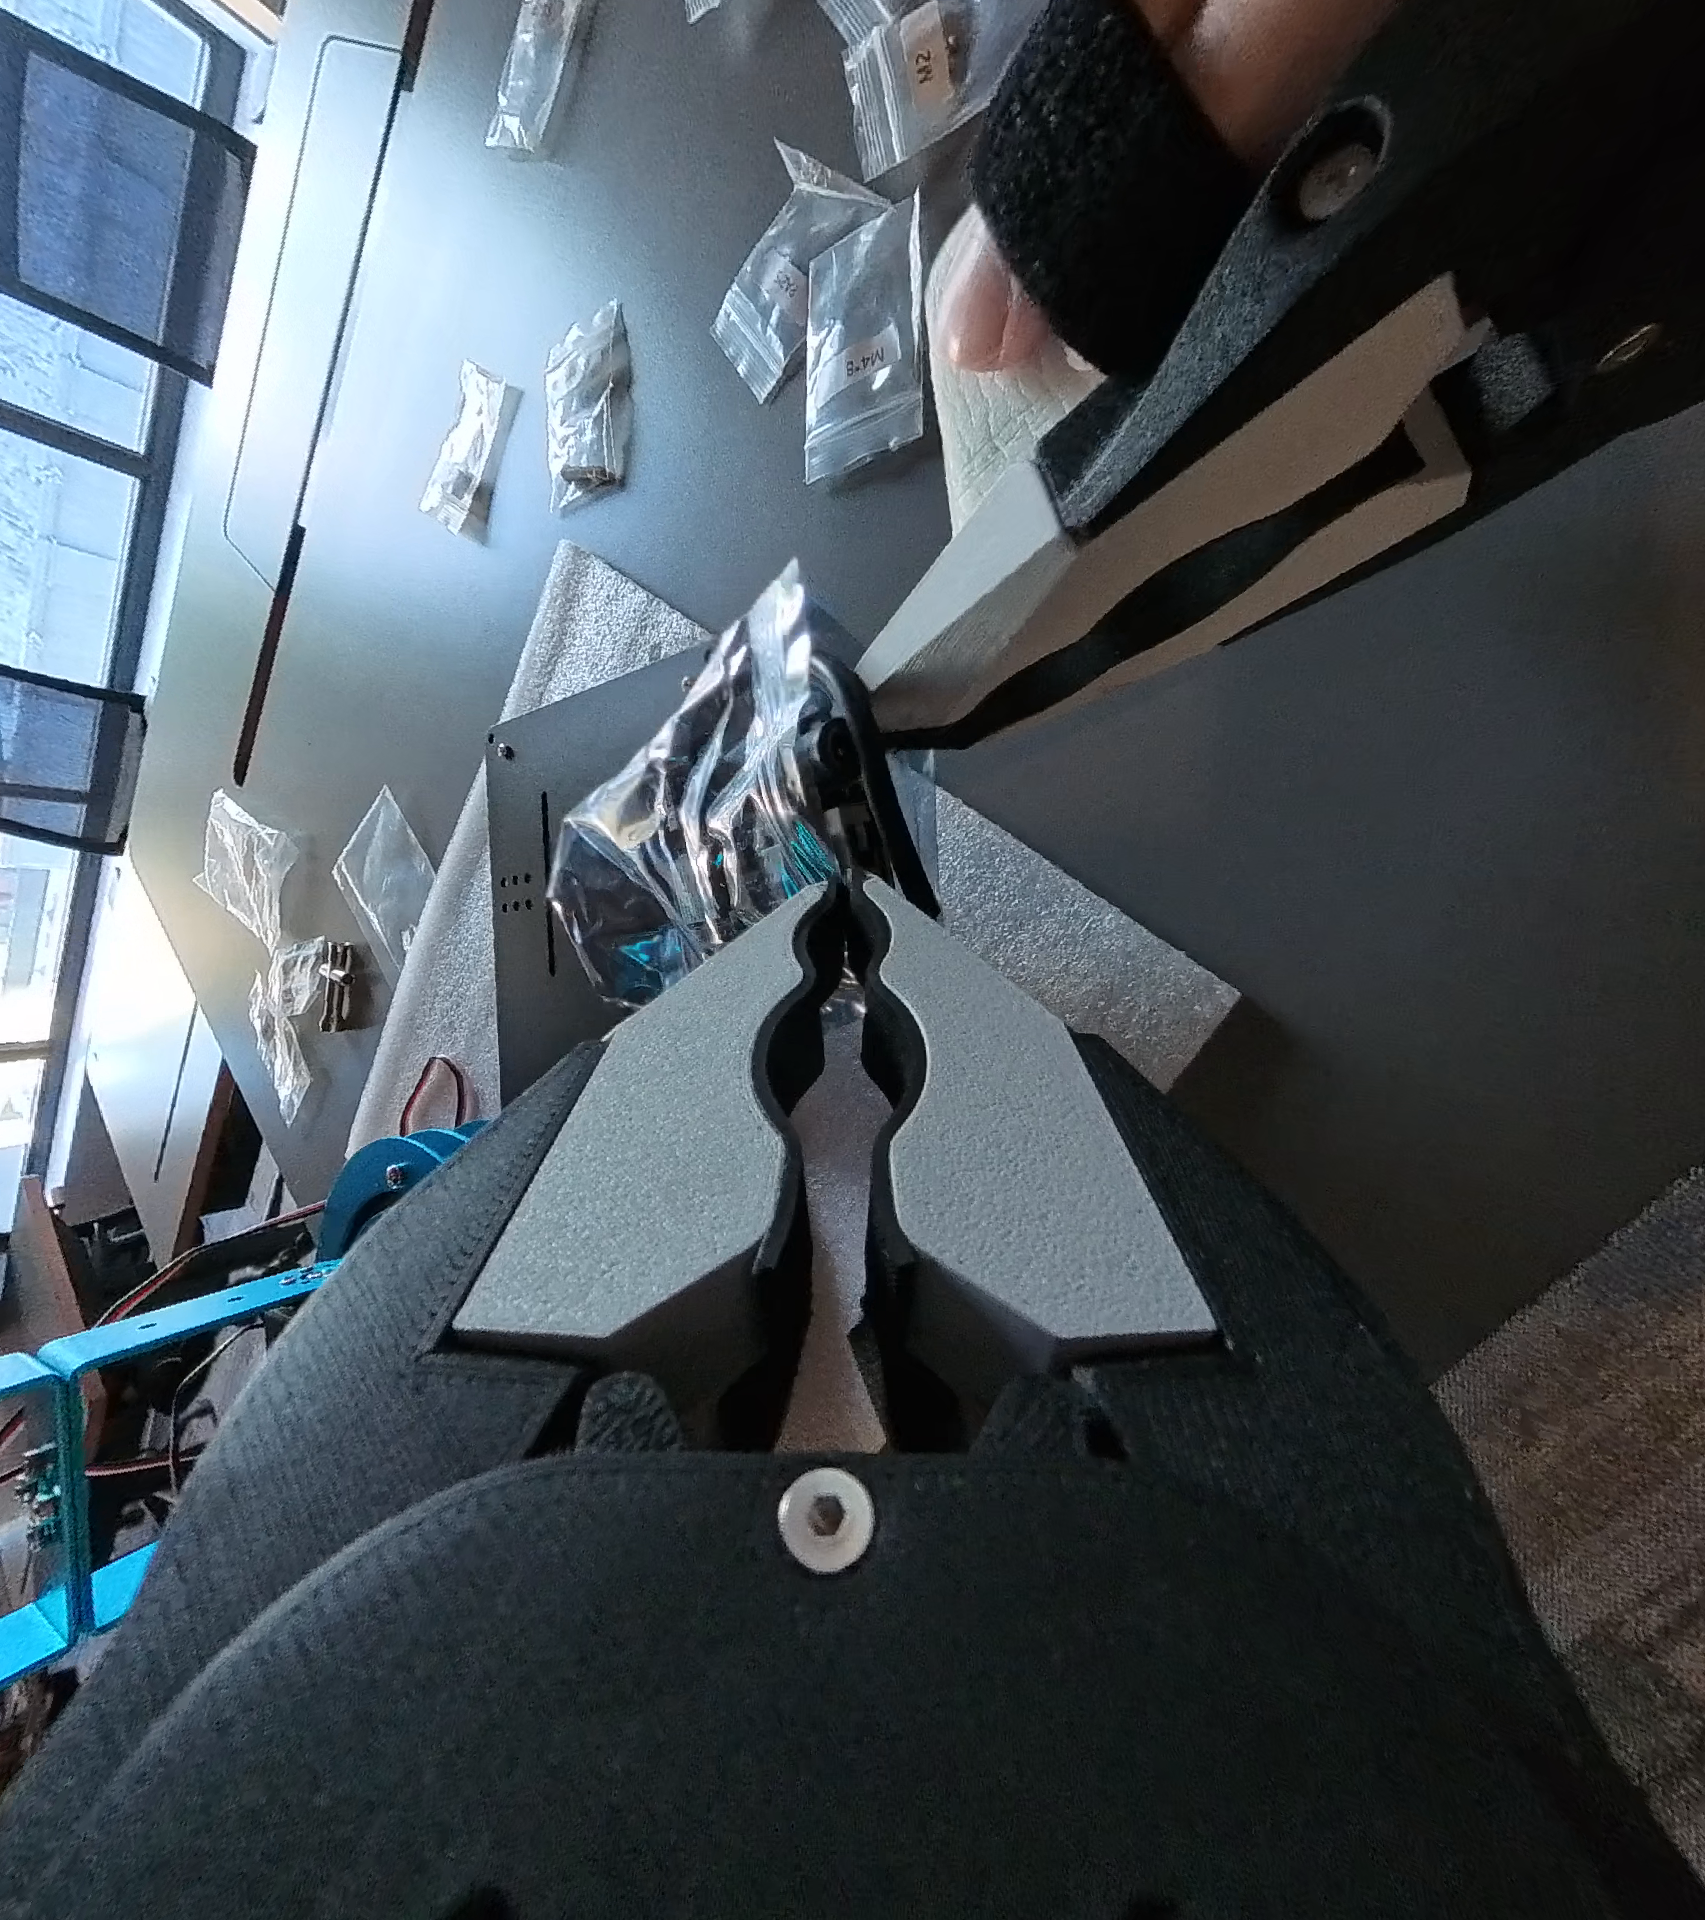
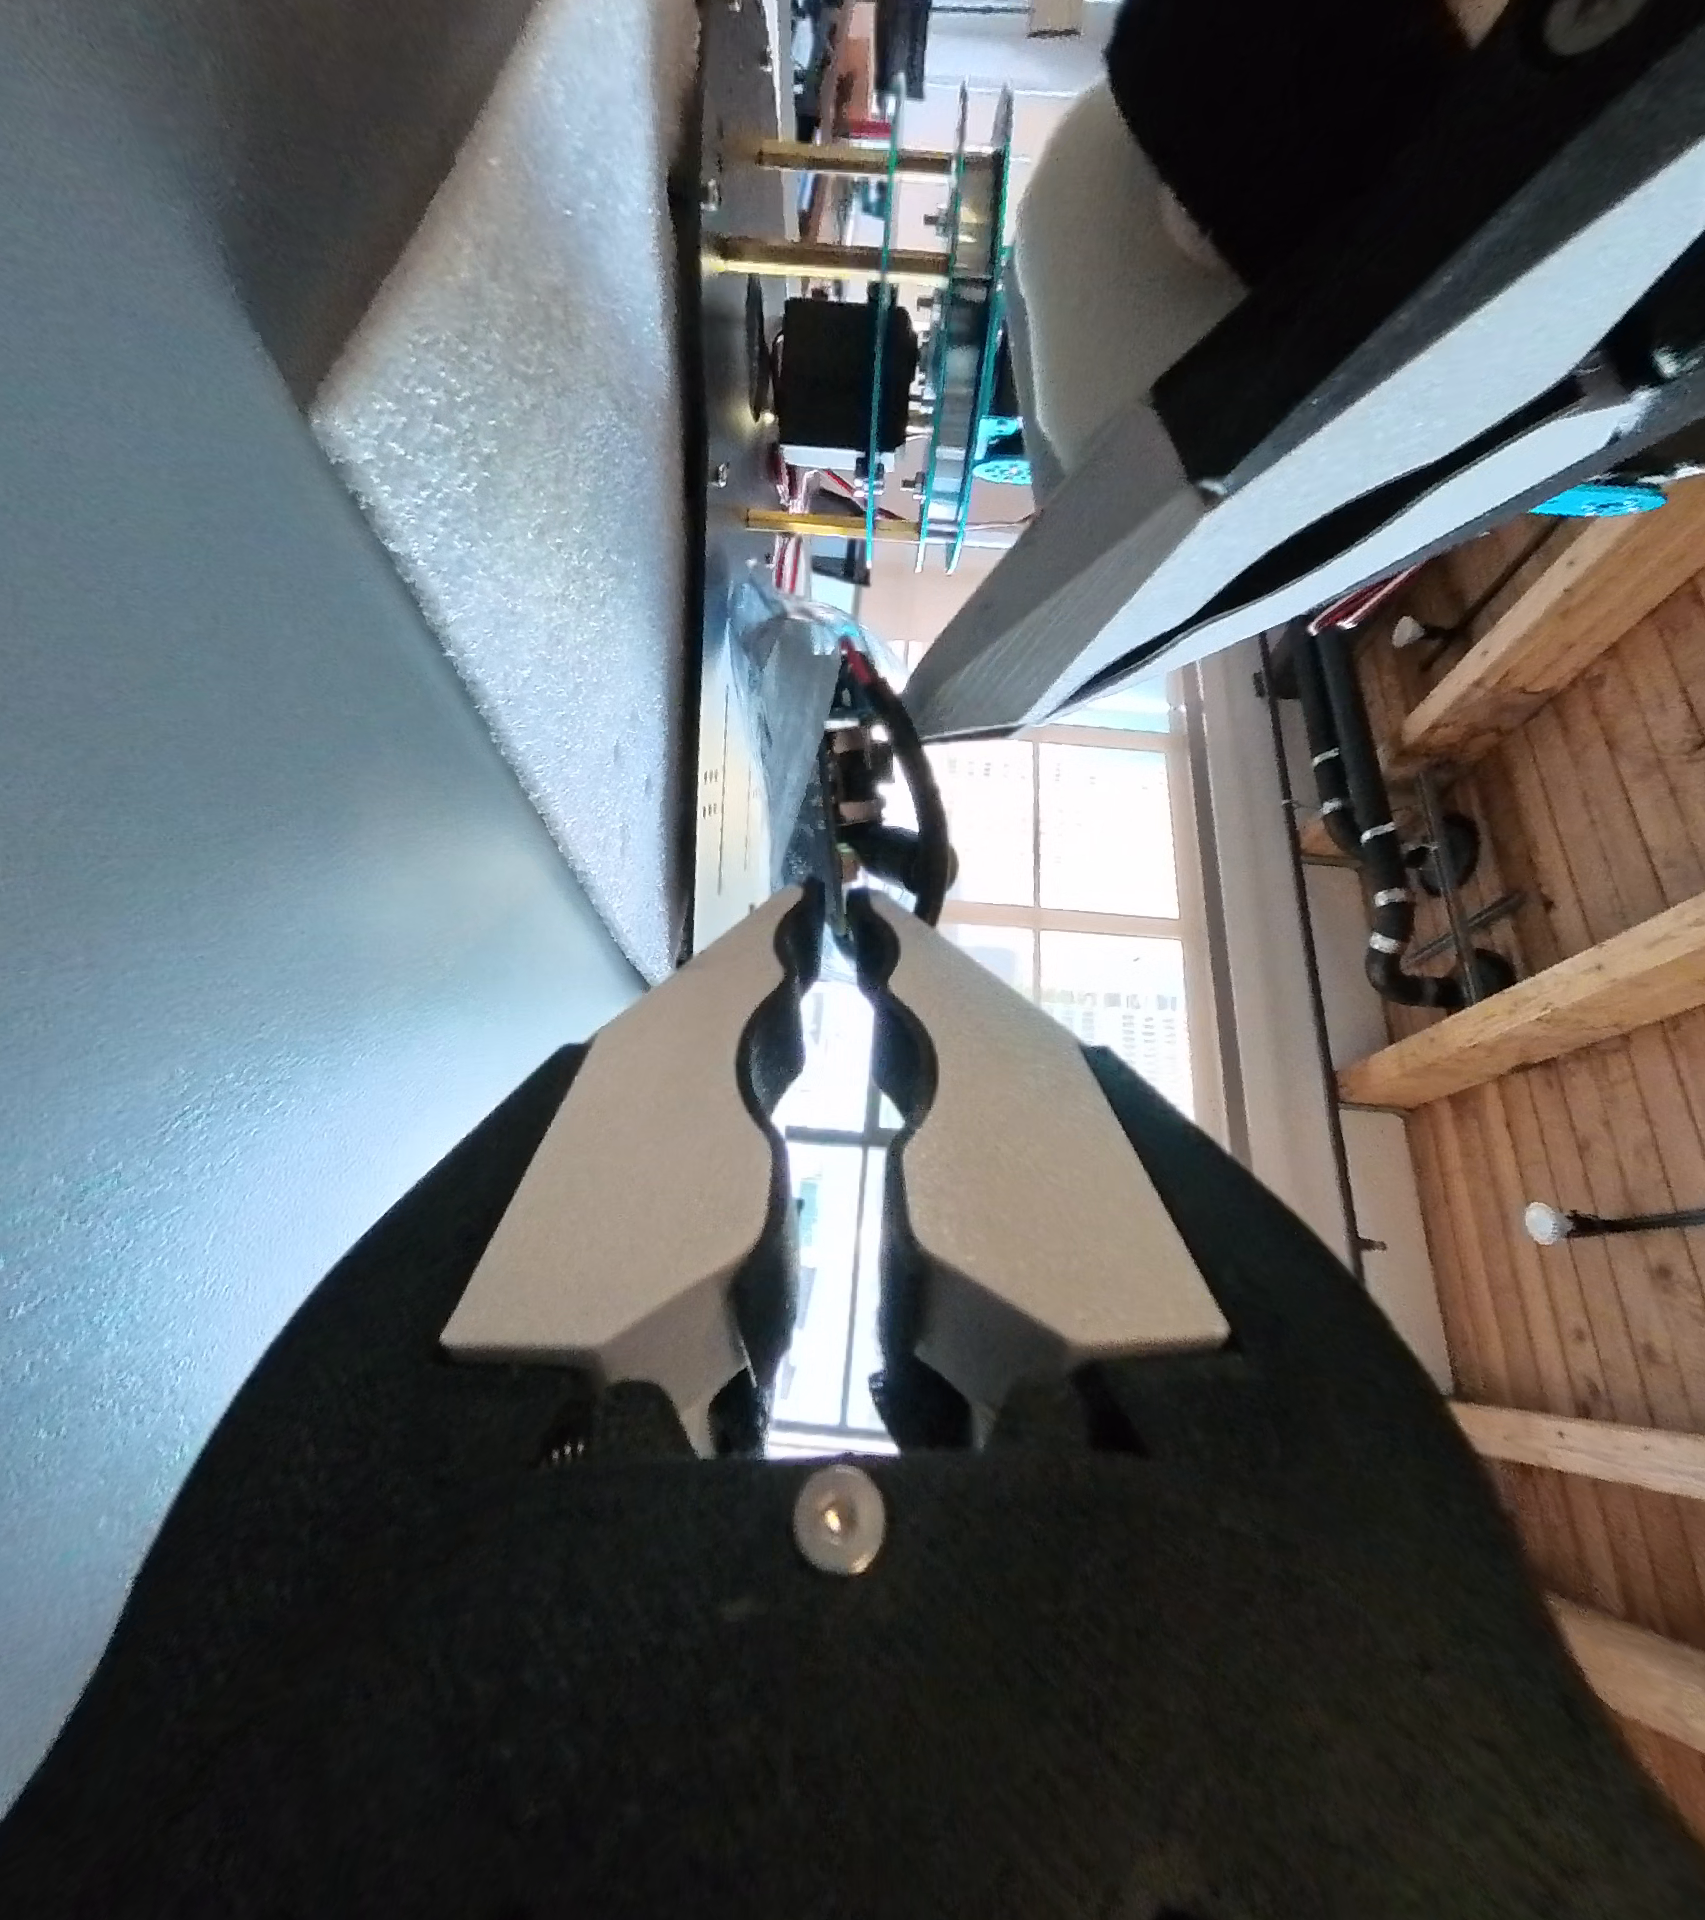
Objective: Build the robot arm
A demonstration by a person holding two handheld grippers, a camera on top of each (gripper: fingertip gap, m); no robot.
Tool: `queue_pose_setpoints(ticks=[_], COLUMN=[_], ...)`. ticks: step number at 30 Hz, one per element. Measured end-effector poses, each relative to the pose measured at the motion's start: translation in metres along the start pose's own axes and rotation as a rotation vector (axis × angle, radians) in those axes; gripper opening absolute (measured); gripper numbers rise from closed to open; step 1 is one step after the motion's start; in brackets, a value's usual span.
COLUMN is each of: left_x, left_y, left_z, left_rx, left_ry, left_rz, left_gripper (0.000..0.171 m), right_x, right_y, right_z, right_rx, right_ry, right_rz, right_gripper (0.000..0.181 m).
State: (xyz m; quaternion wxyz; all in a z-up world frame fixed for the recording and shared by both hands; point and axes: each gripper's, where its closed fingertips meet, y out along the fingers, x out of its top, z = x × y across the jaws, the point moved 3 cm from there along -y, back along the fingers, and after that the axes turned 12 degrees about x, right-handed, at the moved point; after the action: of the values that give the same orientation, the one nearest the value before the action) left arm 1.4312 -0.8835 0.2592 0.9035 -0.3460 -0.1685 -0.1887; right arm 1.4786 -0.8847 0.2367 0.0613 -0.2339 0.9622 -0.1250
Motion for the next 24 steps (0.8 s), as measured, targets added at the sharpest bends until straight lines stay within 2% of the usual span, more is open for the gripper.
queue_pose_setpoints(ticks=[6,16,20,24], left_x=[0.0017,0.0019,0.0066,0.0036], left_y=[-0.0019,-0.0053,-0.0081,-0.0055], left_z=[-0.0008,-0.007,-0.0057,-0.0062], left_rx=[-0.035,-0.074,-0.079,-0.083], left_ry=[0.003,0.024,0.022,0.021], left_rz=[0.008,-0.009,-0.035,-0.027], left_gripper=[0.0,0.0,0.0,0.0], right_x=[-0.0045,0.0012,-0.0021,-0.0009], right_y=[0.0026,0.0029,0.0015,0.0025], right_z=[-0.002,0.0053,-0.0009,0.0052], right_rx=[-0.019,0.008,-0.02,0.027], right_ry=[-0.005,-0.056,-0.021,-0.007], right_rz=[0.045,0.024,0.036,0.018], right_gripper=[0.006,0.004,0.002,0.001])
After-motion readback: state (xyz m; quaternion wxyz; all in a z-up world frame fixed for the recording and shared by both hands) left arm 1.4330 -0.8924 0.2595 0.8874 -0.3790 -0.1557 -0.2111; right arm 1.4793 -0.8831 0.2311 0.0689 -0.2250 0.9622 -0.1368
